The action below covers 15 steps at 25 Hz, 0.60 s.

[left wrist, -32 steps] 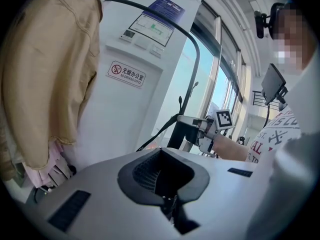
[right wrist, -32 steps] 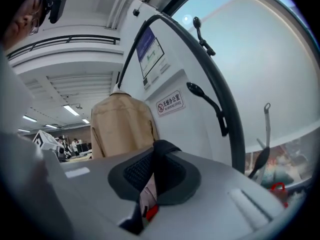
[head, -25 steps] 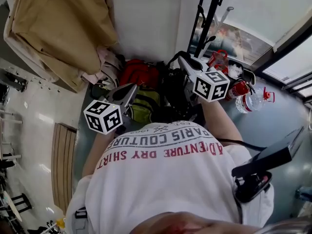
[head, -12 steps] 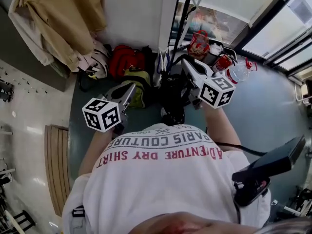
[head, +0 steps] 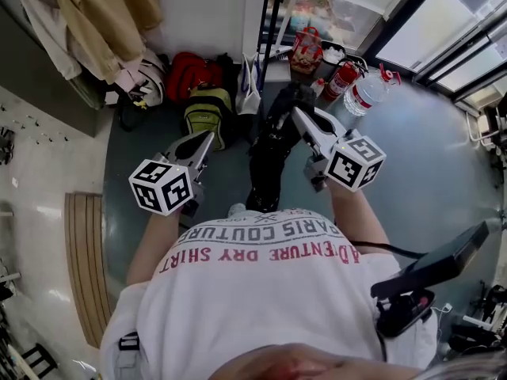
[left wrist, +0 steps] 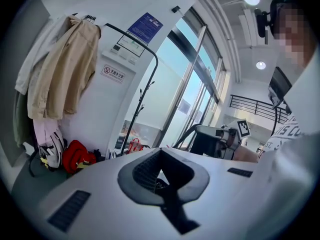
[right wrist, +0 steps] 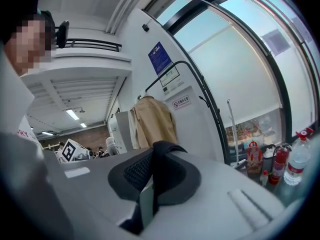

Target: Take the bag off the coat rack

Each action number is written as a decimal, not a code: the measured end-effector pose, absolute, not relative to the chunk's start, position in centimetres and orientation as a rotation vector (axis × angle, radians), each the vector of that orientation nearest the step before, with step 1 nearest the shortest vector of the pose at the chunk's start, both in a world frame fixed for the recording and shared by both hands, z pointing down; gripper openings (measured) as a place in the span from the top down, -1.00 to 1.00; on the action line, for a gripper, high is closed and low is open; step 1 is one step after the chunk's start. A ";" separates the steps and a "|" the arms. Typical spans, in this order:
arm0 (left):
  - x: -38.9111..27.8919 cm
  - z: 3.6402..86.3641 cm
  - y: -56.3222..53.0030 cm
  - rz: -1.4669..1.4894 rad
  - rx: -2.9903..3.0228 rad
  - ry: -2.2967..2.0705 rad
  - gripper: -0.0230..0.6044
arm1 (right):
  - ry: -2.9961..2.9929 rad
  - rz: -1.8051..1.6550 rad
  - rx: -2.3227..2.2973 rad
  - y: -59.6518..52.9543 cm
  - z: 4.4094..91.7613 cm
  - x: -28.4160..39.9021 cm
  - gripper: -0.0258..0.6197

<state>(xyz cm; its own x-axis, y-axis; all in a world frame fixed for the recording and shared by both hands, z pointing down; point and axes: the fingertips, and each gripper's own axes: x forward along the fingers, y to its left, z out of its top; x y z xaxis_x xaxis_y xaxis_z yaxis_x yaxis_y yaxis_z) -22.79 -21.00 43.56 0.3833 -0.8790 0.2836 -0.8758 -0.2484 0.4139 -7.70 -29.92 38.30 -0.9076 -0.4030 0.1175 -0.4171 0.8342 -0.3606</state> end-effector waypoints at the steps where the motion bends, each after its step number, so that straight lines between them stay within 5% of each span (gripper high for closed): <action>1: -21.6 43.9 -19.7 -0.011 2.141 -1.505 0.92 | -2.976 0.578 0.657 -28.3 38.6 -6.6 0.88; 15: 4.3 42.4 8.5 -0.013 2.185 -1.541 0.92 | -2.994 0.523 0.644 -1.7 38.6 15.6 0.88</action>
